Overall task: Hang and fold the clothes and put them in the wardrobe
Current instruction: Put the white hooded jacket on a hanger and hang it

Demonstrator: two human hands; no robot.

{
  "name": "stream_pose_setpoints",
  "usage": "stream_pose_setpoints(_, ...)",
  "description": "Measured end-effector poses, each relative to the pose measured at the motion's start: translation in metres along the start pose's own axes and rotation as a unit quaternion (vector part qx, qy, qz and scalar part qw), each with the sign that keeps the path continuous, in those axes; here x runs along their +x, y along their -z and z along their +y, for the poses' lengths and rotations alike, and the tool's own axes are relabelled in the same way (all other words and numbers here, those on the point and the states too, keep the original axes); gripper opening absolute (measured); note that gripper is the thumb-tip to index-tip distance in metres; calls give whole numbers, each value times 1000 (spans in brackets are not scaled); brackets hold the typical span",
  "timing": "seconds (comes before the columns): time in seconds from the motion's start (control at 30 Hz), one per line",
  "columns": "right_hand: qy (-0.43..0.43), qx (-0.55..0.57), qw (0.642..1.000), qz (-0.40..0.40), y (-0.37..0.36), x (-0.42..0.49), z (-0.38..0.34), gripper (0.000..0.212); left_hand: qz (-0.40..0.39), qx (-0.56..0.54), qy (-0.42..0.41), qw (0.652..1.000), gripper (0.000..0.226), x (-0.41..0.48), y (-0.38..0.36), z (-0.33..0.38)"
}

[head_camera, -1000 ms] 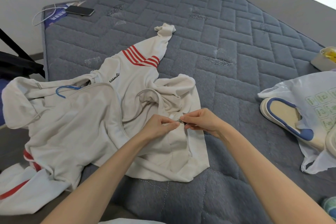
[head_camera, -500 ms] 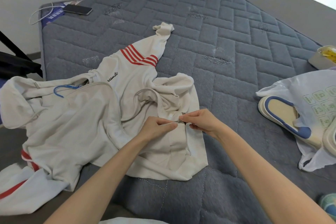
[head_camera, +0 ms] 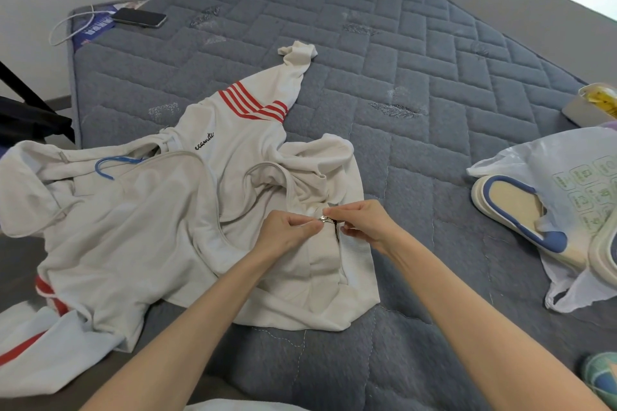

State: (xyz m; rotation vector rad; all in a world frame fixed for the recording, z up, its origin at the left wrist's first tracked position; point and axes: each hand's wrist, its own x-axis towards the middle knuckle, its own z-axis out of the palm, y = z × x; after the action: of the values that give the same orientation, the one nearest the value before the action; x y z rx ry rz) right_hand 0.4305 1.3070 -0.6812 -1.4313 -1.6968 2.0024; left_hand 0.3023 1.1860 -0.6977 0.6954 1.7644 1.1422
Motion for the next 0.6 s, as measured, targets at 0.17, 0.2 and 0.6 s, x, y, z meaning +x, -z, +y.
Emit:
stream_pose_setpoints(0.17,-45,-47,998,-26,14,5,-8,25,120,183,-93,971,16,1,-1,8)
stream_pose_setpoints(0.2,-49,-54,997,-38,17,5,-9,21,141,208,-130,959,22,1,-1,9)
stream_pose_setpoints(0.6,-61,-108,989,-77,26,6,-6,14,29,295,-307,905,13,-3,-5,11)
